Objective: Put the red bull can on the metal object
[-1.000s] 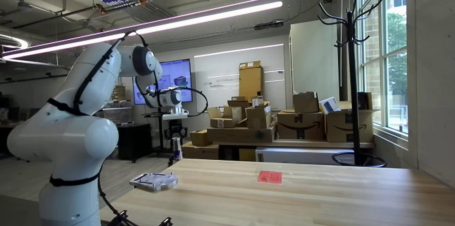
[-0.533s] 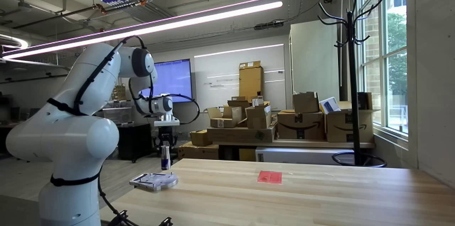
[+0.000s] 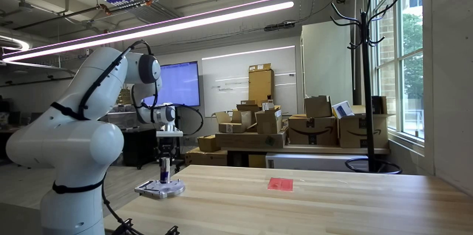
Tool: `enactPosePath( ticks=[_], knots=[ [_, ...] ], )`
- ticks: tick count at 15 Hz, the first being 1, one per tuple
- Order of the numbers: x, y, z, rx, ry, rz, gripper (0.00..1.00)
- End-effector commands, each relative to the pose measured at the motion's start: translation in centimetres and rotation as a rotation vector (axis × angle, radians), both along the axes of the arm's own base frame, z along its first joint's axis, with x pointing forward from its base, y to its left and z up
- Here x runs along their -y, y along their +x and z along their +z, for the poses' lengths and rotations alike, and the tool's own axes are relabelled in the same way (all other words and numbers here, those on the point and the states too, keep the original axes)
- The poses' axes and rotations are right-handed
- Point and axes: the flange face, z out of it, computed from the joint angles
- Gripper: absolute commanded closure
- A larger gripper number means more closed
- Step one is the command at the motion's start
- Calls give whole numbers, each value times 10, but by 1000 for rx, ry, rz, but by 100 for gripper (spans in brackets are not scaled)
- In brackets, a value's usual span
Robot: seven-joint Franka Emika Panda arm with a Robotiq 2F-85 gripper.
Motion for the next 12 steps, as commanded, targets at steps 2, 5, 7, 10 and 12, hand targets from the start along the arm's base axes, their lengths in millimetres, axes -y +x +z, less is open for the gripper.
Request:
enactPosePath(
  ticks=[2, 5, 7, 10, 12],
  knots=[
    [-7, 12, -9, -11, 54, 33, 67],
    [-8, 19, -17, -12, 72, 35, 67],
    [-9, 24, -19, -12, 81, 35, 67],
    [-5, 26, -16, -16, 86, 22, 9],
    [2, 23, -8, -15, 93, 16, 0]
  ],
)
